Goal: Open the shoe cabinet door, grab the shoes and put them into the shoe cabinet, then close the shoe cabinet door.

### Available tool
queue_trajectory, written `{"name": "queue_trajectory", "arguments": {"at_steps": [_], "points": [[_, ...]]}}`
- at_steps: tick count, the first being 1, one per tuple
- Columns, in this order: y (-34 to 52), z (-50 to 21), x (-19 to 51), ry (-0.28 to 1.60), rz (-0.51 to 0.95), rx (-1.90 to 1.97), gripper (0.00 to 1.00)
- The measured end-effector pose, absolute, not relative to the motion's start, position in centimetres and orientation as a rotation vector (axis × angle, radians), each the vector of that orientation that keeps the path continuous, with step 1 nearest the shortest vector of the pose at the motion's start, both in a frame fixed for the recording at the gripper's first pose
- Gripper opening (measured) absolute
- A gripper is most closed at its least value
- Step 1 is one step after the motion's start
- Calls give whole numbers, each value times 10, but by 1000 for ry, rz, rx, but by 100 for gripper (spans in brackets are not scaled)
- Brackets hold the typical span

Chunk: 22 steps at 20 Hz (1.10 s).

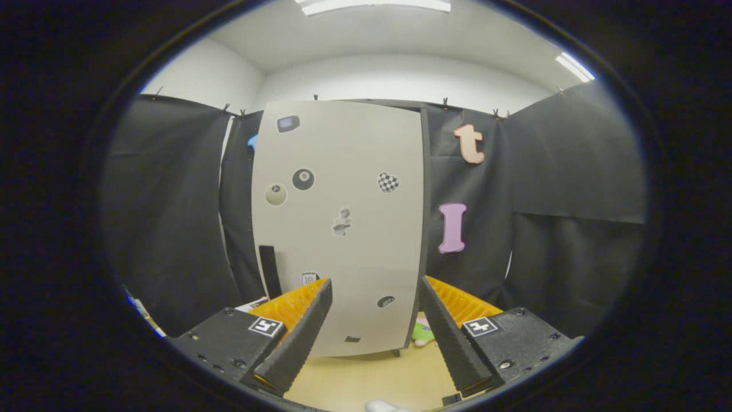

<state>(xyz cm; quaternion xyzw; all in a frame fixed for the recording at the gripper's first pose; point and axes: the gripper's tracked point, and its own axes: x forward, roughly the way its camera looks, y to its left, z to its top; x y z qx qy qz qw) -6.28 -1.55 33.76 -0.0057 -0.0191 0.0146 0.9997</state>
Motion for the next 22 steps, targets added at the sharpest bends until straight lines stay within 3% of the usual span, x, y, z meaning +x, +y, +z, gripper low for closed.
{"name": "queue_trajectory", "arguments": {"at_steps": [8,22], "points": [[-40,336,-76,-37,-30,20,99],[-38,335,-72,-28,-12,15,99]]}}
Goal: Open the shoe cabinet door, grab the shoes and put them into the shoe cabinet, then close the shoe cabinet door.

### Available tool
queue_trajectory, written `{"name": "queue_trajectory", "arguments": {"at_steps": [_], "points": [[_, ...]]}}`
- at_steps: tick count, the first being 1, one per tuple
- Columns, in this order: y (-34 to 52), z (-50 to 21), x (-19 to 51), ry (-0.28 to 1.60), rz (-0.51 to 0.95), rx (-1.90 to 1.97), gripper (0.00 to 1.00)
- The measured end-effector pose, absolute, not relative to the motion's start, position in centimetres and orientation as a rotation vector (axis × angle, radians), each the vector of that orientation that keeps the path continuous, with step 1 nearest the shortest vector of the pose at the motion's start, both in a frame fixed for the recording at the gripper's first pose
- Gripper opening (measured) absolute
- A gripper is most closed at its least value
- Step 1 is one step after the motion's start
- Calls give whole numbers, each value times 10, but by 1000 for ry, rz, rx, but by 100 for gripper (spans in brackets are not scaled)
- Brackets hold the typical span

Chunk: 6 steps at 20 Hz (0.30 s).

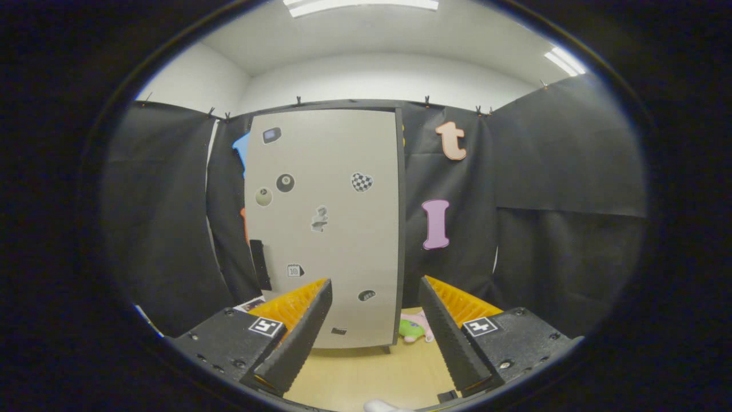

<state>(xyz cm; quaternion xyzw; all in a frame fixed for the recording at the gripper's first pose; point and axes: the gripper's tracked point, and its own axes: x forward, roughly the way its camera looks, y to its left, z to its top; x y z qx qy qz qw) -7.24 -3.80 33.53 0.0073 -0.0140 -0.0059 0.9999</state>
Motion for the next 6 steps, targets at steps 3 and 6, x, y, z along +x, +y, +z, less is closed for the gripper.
{"name": "queue_trajectory", "arguments": {"at_steps": [3,6], "points": [[-36,336,-72,-27,-5,4,99],[-35,336,-70,-27,-4,12,99]]}}
